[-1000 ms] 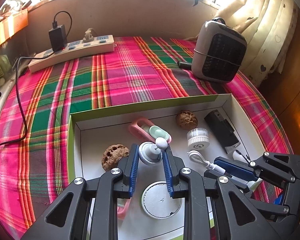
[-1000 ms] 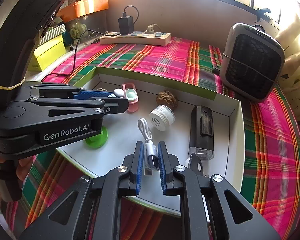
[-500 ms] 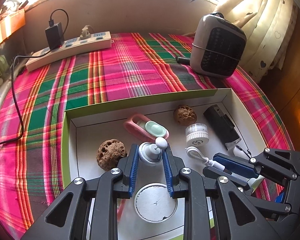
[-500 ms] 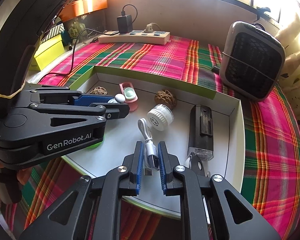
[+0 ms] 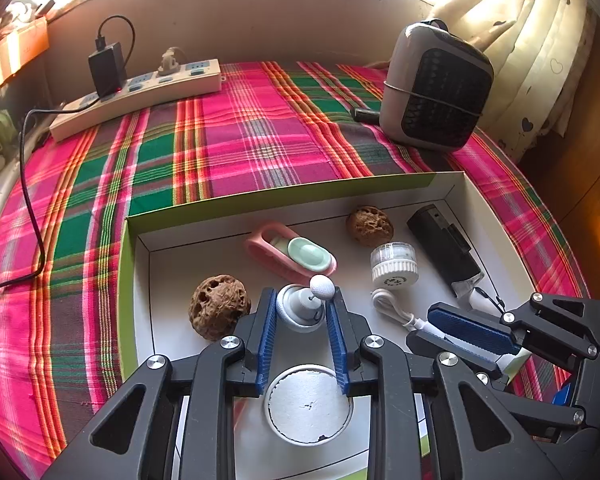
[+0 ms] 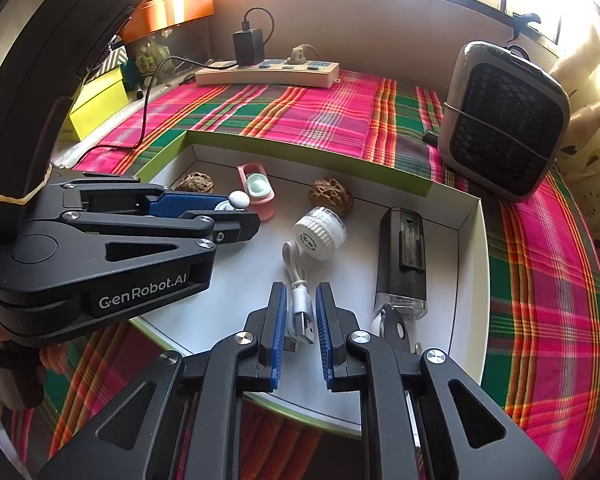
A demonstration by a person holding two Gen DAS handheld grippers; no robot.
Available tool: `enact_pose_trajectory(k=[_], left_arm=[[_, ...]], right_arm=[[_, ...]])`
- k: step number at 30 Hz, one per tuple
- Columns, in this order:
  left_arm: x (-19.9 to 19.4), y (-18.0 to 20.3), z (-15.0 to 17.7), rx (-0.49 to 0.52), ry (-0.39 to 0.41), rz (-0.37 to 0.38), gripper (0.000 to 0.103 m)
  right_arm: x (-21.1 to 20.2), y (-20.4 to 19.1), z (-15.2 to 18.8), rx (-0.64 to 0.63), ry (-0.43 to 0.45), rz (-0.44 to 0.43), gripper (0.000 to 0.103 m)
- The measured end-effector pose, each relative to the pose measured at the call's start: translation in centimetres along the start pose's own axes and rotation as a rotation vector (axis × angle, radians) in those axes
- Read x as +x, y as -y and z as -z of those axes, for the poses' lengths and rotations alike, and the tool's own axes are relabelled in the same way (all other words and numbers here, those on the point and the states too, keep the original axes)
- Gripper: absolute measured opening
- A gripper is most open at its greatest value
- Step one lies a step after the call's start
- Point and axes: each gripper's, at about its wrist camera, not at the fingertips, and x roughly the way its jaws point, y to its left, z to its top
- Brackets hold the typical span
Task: Organize objects
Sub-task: 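Open left tool to release the stand while right tool drops the cable in the box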
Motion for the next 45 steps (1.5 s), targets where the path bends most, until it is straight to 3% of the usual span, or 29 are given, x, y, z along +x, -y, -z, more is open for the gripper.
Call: enact_pose_trajectory(k=[11,22,32,41,45], left_arm=[[-0.3,0.2,0.3,0.010,0.004,-0.007,0.032],[-2.2,0.3,0.7,0.006,0.039,-0.019,0.034],[-5.5,1.0,2.0,0.019,0.122,-0.108,0.034],[-7.9,1.4,3.9,-0.012,0.159,-0.117,0.034],[-8.8,1.7,5.0,-0.020,0.174,-0.137,0.034]], right_arm=[[-0.2,0.3,0.3,0.012,0.006,0.003,0.019],[-1.1,0.1,0.7,0.025,0.020,0.018,0.035],[-2.7,0.3,1.5,0.068,0.050,0.034,0.038],[-4.1,-0.5,2.1,0.071,0.082,0.049,0.039],[-4.9,-1.1,2.3,0.064,0.099,0.054,0.043]])
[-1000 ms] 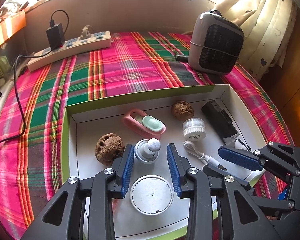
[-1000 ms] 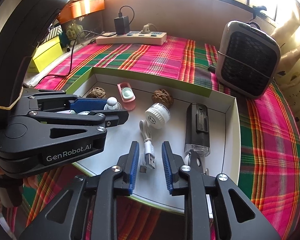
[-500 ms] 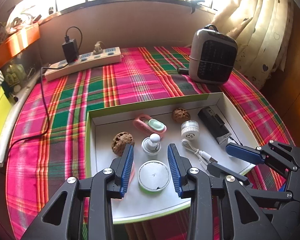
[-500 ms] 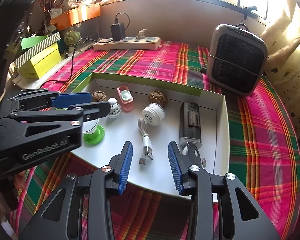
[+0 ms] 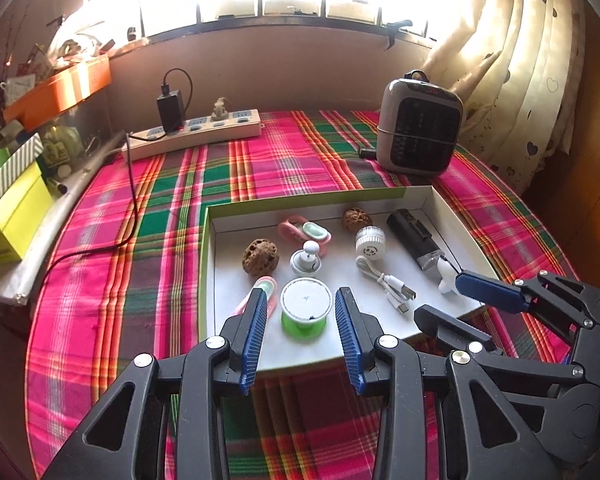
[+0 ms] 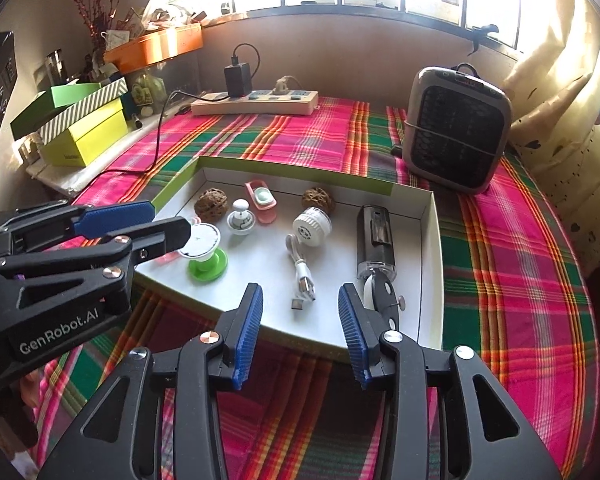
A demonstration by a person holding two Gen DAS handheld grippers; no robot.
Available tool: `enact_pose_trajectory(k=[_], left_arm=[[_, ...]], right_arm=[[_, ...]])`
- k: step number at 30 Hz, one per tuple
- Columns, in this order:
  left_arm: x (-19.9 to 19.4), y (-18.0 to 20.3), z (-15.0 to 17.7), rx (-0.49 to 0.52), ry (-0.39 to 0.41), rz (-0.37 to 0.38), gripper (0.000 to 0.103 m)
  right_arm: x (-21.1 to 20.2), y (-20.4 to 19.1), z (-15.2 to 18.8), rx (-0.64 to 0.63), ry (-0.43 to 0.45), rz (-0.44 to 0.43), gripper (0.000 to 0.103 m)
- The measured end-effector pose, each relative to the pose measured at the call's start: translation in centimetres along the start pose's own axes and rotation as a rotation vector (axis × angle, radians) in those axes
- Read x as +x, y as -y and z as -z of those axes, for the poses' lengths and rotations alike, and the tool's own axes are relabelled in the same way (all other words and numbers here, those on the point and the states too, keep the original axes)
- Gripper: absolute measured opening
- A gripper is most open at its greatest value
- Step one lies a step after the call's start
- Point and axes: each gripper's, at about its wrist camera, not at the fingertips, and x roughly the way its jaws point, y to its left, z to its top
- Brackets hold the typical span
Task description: Organize objects
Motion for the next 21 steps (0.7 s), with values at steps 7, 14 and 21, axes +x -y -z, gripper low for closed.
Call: enact_pose_trajectory(k=[7,14,21], left_arm=[[-1.8,0.1,1.4,-0.007,0.022,-0.029,0.034],[-3.0,-0.1,3.1,-0.021,0.033,-0.071,0.034],[-3.4,-0.1,4.9,-0.032,0.016,-0.102,0.034]], right_arm=[[-1.5,-0.7,0.7,-0.007,0.024,0.005,0.044],[-2.4,-1.3,1.5,-0.008,0.032,0.007,0.044],[-3.0,-1.6,2.8,0.012,0.031,-0.005,0.045]])
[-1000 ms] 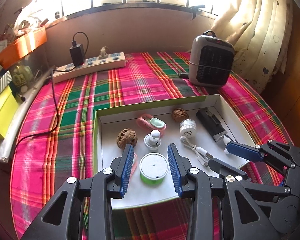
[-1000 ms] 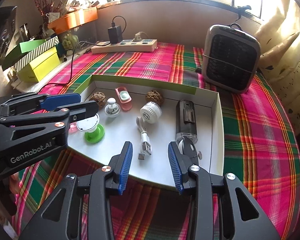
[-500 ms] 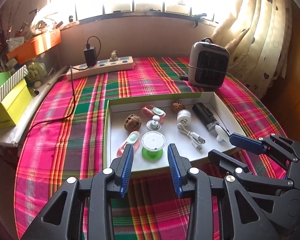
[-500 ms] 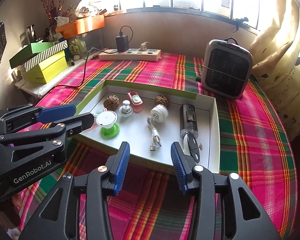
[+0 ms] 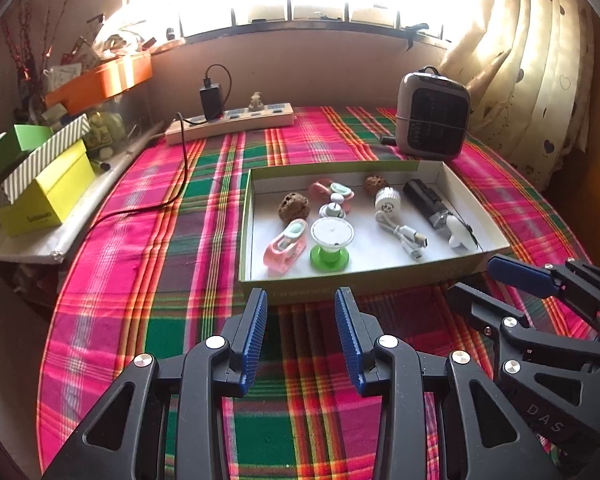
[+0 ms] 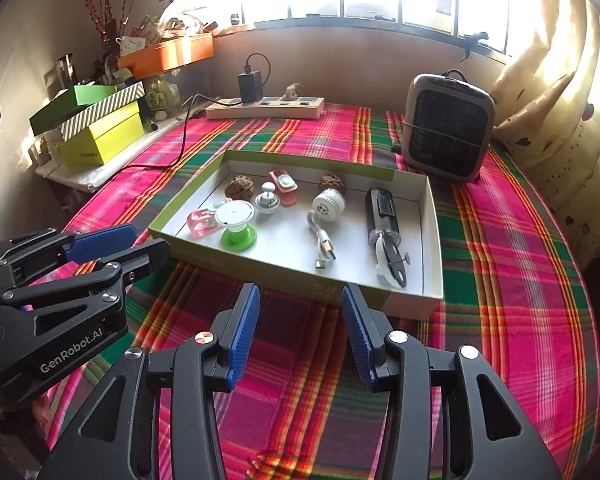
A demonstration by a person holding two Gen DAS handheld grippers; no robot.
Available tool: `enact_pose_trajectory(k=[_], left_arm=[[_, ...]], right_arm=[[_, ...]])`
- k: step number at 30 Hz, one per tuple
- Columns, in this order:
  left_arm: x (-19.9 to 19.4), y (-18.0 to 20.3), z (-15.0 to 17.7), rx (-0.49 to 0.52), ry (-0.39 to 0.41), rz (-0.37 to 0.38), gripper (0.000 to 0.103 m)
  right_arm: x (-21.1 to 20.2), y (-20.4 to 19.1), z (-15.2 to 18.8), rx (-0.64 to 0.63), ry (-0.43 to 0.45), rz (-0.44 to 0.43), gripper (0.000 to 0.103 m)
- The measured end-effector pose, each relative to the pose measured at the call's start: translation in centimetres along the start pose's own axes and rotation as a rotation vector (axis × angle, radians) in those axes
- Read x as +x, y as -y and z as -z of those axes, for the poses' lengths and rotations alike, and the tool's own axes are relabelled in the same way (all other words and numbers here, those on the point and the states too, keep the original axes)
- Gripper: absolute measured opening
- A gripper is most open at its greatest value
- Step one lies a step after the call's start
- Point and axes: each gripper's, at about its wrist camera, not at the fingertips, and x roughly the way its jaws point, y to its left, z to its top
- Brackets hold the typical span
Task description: Organize objects
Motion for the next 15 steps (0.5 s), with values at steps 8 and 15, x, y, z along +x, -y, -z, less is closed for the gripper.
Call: enact_pose_trajectory(k=[8,15], left_arm=[[0.6,0.0,2.0,-0.030,-0.048,0.014,0.034],[1.5,-0.1,3.3,-0.030,-0.086,-0.010,0.034]], right_arm=[[-0.1,0.1,1.6,0.023,-0.017,0.002,0.050],[0.2,0.5,2.8,0.040,-0.044,0.022,0.050]])
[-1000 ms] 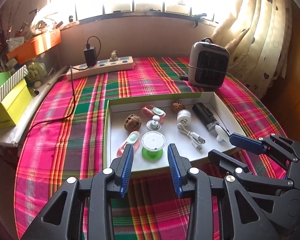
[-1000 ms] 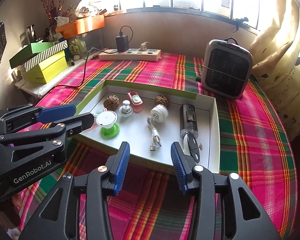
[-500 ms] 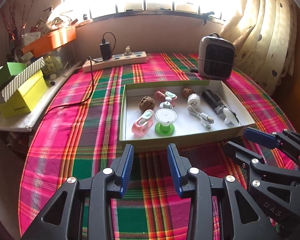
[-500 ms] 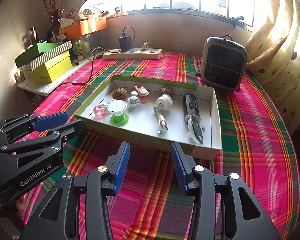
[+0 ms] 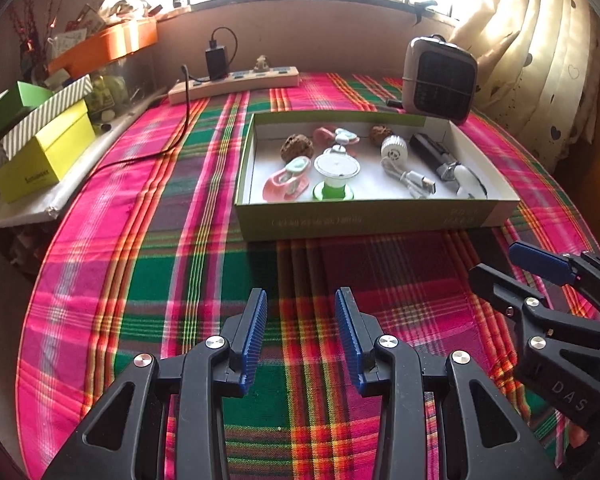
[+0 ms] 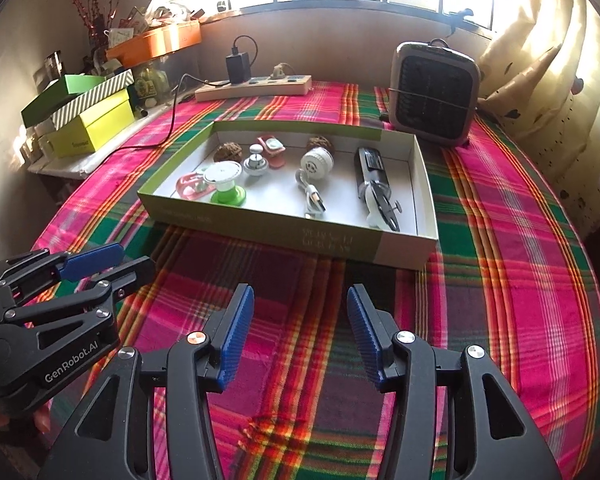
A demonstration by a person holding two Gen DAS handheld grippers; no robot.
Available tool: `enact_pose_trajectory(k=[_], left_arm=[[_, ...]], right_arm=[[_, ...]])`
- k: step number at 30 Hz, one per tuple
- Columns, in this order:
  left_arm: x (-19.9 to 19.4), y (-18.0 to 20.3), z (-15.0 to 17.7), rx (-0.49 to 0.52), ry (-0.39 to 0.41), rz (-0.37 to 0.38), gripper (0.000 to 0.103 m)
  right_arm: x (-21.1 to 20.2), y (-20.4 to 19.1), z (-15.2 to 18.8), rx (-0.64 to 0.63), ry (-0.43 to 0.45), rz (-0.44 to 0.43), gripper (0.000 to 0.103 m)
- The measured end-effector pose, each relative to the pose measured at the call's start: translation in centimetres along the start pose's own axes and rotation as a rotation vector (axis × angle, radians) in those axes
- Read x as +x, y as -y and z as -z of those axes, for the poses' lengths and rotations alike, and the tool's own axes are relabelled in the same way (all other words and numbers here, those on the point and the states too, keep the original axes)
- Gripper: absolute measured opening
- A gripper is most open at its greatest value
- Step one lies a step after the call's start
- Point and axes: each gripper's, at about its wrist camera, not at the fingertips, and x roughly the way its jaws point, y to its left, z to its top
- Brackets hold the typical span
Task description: Organize objects
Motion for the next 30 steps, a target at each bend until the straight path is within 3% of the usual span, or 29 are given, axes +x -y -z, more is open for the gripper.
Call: enact_pose_trajectory(k=[8,19,30], left_arm=[[1.0,0.2,0.6,0.006,-0.027,-0.013,0.034],[1.6,0.5,0.1,-0.002,-0.003,-0.013,0.037],[2.0,0.5,-0.2,-0.015,-0.002,-0.013,0.046]], right_arm=[[0.8,1.0,1.0,0.033,-0.035,0.027,0.051],[1.4,2.1,1.3,0.057,-0.055,0.058,0.057],[1.9,1.9,1.0,0.020,-0.071,0.056,0.070]])
